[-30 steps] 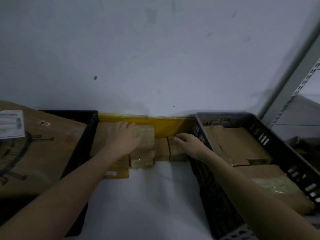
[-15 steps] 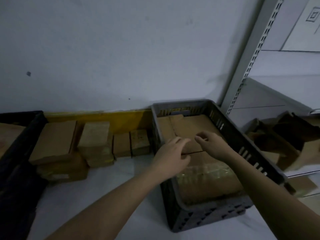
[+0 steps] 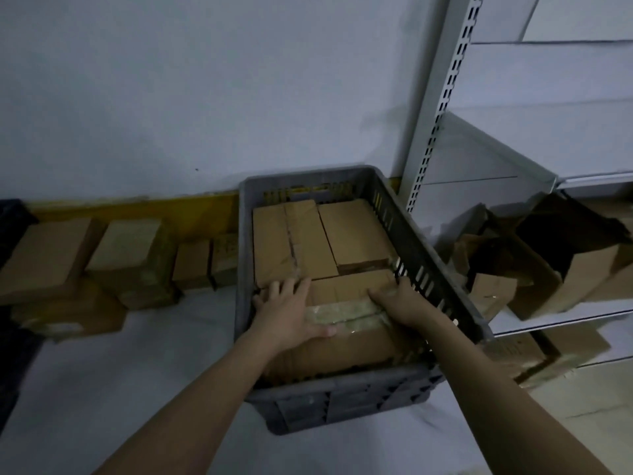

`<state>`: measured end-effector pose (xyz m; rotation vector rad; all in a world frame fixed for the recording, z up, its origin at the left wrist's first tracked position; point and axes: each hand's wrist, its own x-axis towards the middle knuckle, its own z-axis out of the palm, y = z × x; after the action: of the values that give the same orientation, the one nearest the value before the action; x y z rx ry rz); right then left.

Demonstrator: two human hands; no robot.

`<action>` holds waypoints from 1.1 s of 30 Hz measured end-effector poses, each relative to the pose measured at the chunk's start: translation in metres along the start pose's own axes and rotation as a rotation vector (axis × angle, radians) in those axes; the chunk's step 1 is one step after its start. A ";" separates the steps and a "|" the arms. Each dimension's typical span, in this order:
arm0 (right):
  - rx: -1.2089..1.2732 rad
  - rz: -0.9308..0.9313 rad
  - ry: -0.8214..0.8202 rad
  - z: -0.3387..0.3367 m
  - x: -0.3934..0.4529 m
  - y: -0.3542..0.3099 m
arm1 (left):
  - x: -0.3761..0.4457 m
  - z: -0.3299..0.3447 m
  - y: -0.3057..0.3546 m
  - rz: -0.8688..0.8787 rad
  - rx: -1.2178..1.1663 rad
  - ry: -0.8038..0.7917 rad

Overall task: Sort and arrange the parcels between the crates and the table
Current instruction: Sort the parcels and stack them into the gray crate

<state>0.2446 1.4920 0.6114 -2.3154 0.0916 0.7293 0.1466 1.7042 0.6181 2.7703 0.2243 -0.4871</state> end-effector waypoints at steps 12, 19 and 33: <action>0.004 -0.052 0.058 -0.006 0.013 0.002 | 0.003 -0.002 0.008 0.000 0.036 0.130; -0.036 -0.065 0.111 -0.014 0.000 -0.001 | 0.002 -0.003 0.005 0.075 -0.111 0.294; -0.148 -0.375 0.274 -0.138 -0.080 -0.105 | -0.018 -0.163 0.022 0.303 -0.619 0.499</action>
<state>0.2707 1.4722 0.7997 -2.4631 -0.2757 0.2361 0.1840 1.7365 0.7765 2.2028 0.0469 0.3130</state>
